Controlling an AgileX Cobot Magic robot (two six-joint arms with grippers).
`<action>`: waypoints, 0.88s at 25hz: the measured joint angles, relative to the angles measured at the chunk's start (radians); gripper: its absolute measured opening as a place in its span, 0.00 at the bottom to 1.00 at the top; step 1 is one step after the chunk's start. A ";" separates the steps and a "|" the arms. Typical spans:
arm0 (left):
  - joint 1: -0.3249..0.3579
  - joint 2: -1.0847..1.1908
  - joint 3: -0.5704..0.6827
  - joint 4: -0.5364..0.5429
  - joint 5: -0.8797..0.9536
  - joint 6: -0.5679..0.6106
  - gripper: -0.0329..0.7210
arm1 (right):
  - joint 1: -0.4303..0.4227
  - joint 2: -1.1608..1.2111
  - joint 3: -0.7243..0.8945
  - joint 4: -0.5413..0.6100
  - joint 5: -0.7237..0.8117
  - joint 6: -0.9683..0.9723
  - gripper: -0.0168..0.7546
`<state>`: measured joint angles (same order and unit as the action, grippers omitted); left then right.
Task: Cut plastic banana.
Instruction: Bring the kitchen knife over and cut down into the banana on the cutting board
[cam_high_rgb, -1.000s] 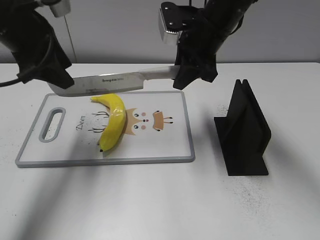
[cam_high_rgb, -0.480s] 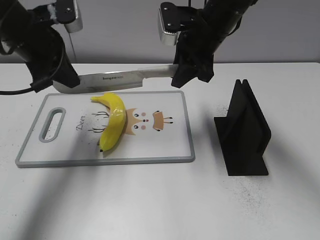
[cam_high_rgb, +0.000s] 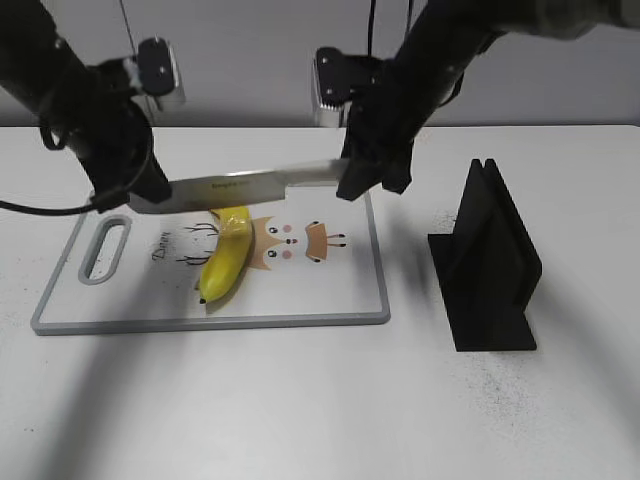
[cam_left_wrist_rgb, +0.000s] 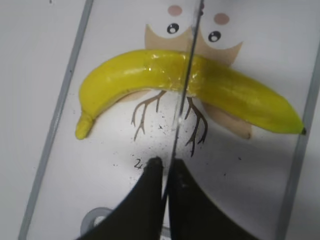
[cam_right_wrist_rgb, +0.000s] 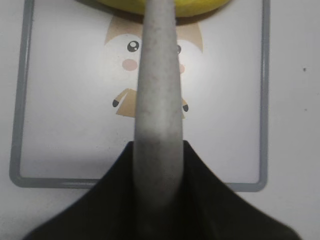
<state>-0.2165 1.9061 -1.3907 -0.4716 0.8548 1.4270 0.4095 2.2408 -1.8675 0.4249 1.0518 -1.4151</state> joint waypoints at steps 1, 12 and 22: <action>0.000 0.035 0.000 0.003 -0.009 0.002 0.03 | 0.000 0.034 0.000 0.001 -0.006 0.000 0.23; -0.006 0.132 -0.023 -0.007 -0.024 0.011 0.03 | -0.009 0.151 -0.020 -0.019 0.004 0.000 0.23; -0.011 -0.021 -0.009 0.010 -0.031 0.011 0.03 | -0.002 0.010 -0.022 -0.035 0.032 0.024 0.23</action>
<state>-0.2276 1.8851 -1.4000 -0.4616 0.8234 1.4385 0.4074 2.2511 -1.8891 0.3903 1.0839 -1.3914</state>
